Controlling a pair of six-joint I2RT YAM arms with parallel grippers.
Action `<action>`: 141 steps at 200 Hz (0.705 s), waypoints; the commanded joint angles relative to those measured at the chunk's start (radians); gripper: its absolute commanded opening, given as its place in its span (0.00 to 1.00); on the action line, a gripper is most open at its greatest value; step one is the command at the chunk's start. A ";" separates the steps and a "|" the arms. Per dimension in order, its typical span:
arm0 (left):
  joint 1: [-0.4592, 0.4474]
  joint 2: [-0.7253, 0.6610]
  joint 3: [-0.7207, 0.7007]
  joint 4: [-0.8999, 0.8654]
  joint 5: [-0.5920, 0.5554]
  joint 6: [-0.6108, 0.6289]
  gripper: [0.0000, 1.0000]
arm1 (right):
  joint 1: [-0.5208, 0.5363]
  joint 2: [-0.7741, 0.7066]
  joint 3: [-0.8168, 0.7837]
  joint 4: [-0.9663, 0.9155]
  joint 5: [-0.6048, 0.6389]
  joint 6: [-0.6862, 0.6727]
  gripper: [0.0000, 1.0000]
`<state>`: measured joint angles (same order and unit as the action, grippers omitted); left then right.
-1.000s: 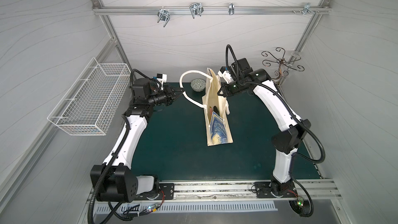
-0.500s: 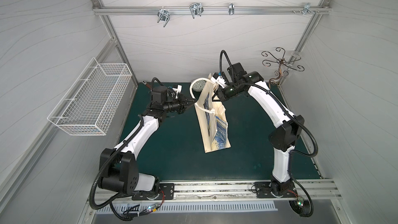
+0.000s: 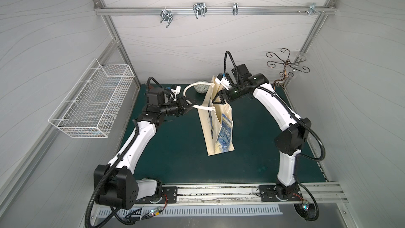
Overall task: Place the art knife into the pouch
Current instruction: Adjust the pouch at the center of the board, then pick up the pouch from the center of the board.
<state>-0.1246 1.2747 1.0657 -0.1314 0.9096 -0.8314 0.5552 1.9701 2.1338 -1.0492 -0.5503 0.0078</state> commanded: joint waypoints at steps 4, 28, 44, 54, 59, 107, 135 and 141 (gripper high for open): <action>0.007 -0.018 0.041 0.034 0.021 0.002 0.43 | 0.020 -0.026 0.048 -0.022 0.022 -0.007 0.72; 0.006 -0.010 0.011 0.085 0.022 -0.028 0.40 | 0.020 -0.054 0.042 -0.005 0.052 0.025 0.75; 0.004 -0.001 -0.008 0.111 0.021 -0.038 0.27 | 0.021 -0.062 0.042 0.009 0.031 0.044 0.76; 0.001 0.004 -0.016 0.122 0.022 -0.043 0.17 | 0.025 -0.056 0.055 0.001 0.031 0.051 0.77; -0.003 0.008 -0.017 0.126 0.021 -0.044 0.12 | 0.028 -0.048 0.063 -0.006 0.034 0.053 0.77; -0.047 0.050 -0.012 0.132 0.002 -0.036 0.00 | 0.063 -0.019 0.090 -0.027 0.054 0.067 0.77; -0.050 0.061 -0.018 0.139 0.001 -0.040 0.00 | 0.090 -0.001 0.113 -0.089 0.158 0.060 0.77; -0.051 0.061 -0.018 0.139 0.000 -0.040 0.00 | 0.090 0.004 0.115 -0.107 0.189 0.057 0.77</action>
<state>-0.1688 1.3289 1.0443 -0.0505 0.9085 -0.8692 0.6235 1.9553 2.2139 -1.0676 -0.4549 0.0753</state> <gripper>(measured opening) 0.113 0.773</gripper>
